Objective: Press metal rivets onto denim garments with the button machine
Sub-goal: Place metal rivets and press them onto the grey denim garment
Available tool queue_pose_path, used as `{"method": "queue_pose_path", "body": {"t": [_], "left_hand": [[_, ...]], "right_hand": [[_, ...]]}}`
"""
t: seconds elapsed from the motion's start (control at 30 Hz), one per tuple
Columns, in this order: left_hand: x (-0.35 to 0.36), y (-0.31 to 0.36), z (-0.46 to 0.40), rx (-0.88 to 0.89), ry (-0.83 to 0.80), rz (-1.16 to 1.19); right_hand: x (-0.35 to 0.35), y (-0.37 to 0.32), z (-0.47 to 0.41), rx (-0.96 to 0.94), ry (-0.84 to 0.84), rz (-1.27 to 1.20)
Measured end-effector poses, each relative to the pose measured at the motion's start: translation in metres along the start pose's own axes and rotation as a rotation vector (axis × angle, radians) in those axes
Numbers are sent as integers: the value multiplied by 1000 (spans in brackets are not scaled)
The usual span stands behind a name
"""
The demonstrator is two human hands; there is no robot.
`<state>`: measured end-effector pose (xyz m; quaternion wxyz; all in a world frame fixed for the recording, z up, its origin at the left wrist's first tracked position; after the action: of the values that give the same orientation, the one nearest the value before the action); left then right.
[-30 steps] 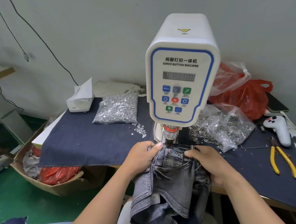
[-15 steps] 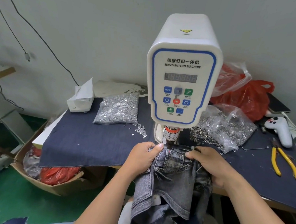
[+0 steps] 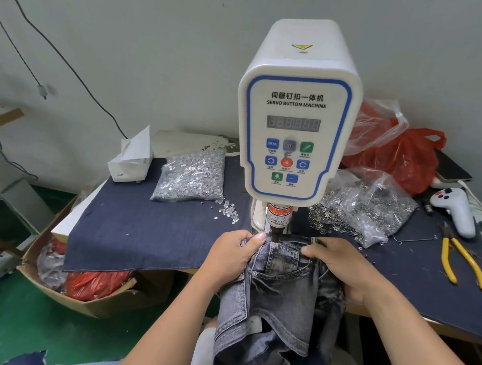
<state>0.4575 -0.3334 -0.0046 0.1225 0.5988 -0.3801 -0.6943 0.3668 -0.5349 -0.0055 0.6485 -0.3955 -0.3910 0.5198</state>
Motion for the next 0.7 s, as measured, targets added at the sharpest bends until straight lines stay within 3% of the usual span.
{"method": "queue_pose_path", "body": {"t": [0.7], "left_hand": [[1,-1,10,-32,-86,126]], "right_hand": [[8,-3,5,-13,-58,49]]}}
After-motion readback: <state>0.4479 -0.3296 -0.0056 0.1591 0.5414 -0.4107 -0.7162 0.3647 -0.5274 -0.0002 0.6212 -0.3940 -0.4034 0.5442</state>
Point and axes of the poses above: each hand's wrist, its own z-axis away from the middle knuckle, its own x-axis out of the palm, y = z × x, the point moved 10 cm from there along -z, towards the middle knuckle, and after that the axes turned 11 degrees about -z, right-handed, at the moved point
